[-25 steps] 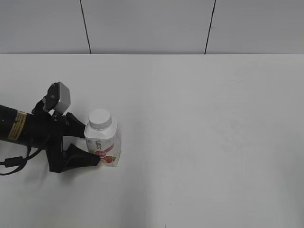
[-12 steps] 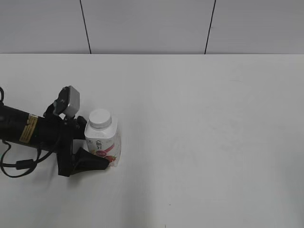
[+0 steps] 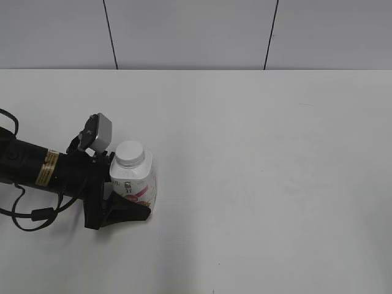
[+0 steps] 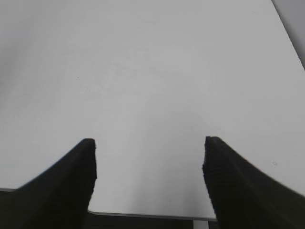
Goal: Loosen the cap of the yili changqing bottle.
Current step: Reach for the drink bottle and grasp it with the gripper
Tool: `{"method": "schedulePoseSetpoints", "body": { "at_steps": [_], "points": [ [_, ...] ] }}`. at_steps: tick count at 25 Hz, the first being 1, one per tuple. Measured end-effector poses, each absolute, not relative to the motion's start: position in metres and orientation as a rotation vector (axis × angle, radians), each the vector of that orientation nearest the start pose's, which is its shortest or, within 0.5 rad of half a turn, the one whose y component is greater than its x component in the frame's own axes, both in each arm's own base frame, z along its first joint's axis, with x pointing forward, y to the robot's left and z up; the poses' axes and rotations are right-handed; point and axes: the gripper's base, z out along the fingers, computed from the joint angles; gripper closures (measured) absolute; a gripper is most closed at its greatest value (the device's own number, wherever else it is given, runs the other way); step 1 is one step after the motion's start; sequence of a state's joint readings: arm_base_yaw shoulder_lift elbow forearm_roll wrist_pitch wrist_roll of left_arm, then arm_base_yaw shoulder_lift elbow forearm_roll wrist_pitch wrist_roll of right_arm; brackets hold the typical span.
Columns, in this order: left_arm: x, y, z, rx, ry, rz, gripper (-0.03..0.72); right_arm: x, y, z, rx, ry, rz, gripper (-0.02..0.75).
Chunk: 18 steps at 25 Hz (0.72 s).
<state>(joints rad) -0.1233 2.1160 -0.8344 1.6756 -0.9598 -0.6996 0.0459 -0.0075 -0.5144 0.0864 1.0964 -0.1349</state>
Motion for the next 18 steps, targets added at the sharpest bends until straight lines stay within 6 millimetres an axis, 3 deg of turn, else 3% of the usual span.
{"method": "schedulePoseSetpoints", "body": {
  "at_steps": [12,18],
  "points": [
    [0.2927,-0.1115,0.0677,1.411,1.879,-0.968,0.132,-0.0097,0.0065,0.2786,-0.192,2.045,0.048,0.186],
    [0.2933,-0.1112,0.0674,1.407,1.885,-0.960,0.243,-0.0097,0.0065,0.2786,-0.192,2.045,0.048,0.186]
  ]
}}
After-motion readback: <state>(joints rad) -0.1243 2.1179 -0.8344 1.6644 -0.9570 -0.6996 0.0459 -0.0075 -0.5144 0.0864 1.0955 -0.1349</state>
